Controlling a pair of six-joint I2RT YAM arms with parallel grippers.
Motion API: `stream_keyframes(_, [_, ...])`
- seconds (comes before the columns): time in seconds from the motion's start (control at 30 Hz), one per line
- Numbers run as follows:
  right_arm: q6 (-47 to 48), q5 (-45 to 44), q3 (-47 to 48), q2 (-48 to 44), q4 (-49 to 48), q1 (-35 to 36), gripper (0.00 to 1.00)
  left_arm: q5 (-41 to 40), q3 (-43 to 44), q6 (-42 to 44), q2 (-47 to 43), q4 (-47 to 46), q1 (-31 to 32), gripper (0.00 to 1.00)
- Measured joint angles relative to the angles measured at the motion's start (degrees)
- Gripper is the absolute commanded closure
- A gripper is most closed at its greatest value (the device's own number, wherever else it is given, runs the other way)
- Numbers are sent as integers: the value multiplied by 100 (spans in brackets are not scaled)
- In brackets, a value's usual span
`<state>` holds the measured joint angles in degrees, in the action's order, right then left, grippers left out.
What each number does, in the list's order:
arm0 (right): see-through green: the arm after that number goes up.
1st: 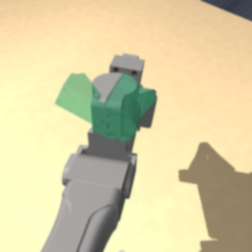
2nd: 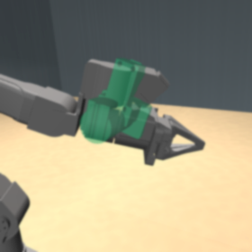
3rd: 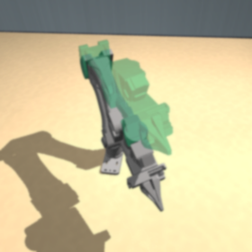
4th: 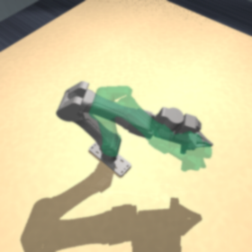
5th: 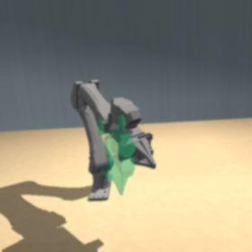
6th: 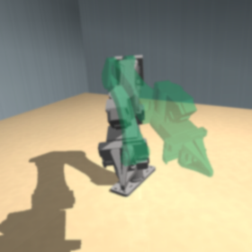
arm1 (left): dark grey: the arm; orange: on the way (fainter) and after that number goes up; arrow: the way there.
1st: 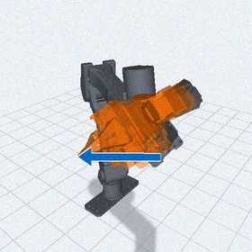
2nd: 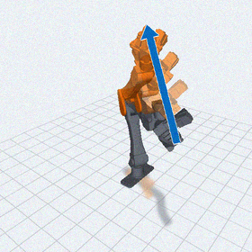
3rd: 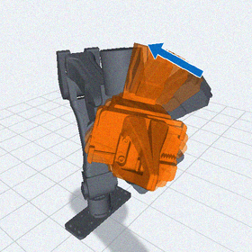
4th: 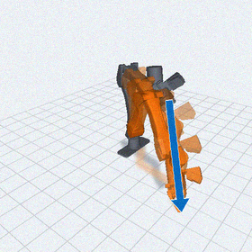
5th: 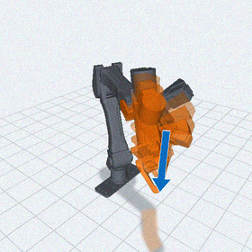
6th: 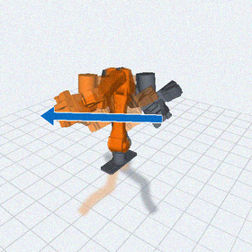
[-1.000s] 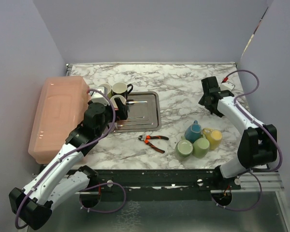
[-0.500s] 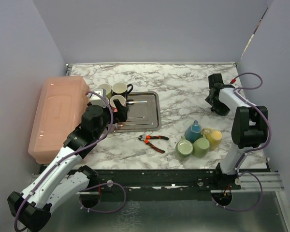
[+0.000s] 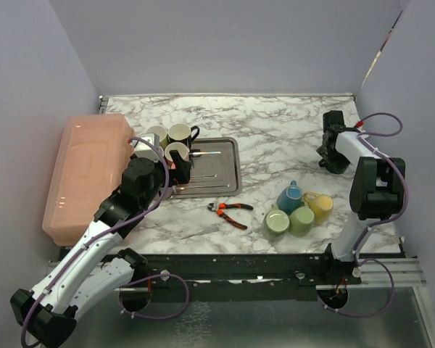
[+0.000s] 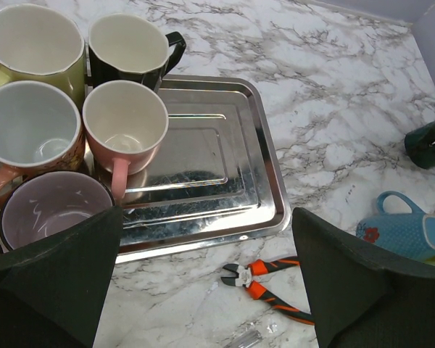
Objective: Turn the mug right side up
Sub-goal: Turn over the cup at the center of the board.
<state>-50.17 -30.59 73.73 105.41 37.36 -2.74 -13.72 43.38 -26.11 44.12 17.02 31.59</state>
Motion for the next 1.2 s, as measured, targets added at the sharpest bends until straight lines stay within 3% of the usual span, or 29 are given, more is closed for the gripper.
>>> stream_keyframes(0.1, [125,15,-131,-111,-131,2,42,-2,0,0,-13,7,0,1])
stream_keyframes(0.2, [293,31,-299,-273,-203,0,59,-2,-2,-7,-44,9,0,1])
stream_keyframes(0.27, [396,44,-354,-328,-238,0,63,-2,-7,-26,-70,9,0,1])
stream_keyframes(0.43, [577,129,-560,-450,-387,0,67,-2,-76,-70,-149,13,0,1])
stream_keyframes(0.67, [885,177,-671,-503,-492,-9,56,0,-116,-98,-232,37,0,1])
stream_keyframes(0.9, [1091,413,-629,-501,-507,-175,62,0,-118,-109,-238,35,0,1])
stream_keyframes(1.0, [1158,533,-629,-501,-527,-254,72,2,-118,-109,-238,35,0,1])
stream_keyframes(1.13, [1303,671,-629,-503,-643,-264,97,4,-118,-111,-238,35,0,1])
stream_keyframes(1.2, [1392,776,-629,-505,-719,-264,99,7,-120,-111,-238,35,0,1])
